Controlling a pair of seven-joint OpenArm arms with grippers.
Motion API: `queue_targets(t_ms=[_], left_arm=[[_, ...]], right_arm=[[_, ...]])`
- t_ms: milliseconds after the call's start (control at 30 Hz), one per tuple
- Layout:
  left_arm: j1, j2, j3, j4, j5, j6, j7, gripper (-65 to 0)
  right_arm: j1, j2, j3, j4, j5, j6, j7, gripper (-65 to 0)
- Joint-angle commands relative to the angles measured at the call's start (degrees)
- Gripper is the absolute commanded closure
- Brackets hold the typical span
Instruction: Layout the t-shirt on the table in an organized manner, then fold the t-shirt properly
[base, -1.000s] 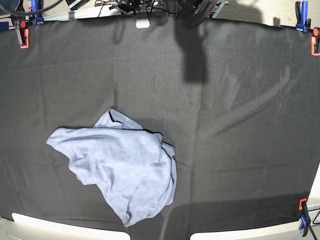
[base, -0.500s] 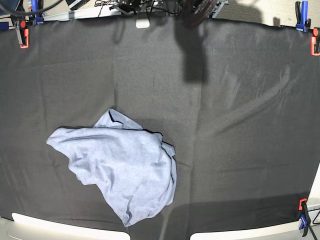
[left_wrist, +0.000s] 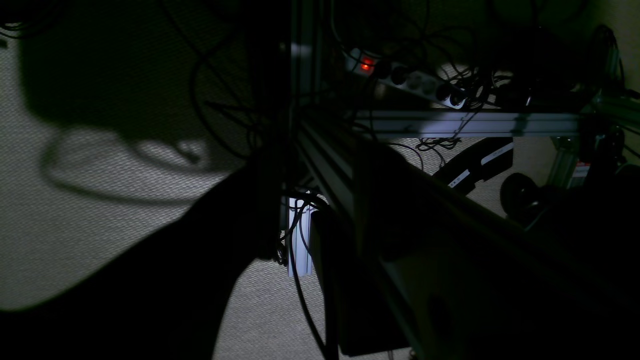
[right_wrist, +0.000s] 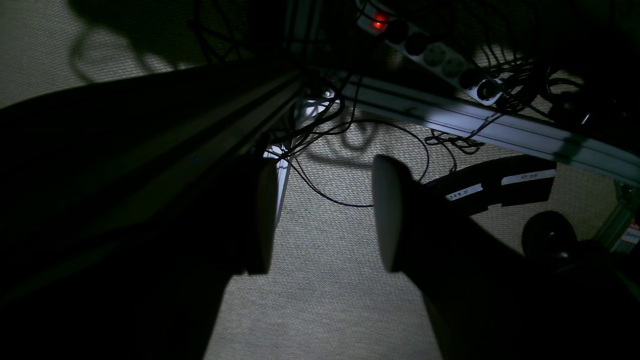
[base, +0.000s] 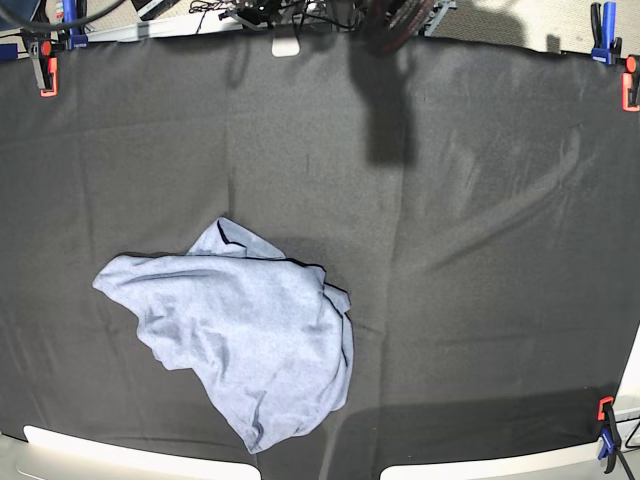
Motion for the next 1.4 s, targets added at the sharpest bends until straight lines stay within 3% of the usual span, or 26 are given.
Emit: queue_targets(t_ms=[0, 1367], left_arm=[[0.44, 0.15, 0.09, 0.15, 0.26, -0.17, -0.09, -21.5], [3.34, 0.13, 0.09, 4.5, 0.28, -0.17, 0.39, -21.5]], right_arm=[[-0.02, -0.17, -0.07, 0.35, -0.02, 0.35, 0.85, -30.3], [-0.94, -0.39, -0.07, 0.79, -0.04, 0.37, 2.03, -30.3]])
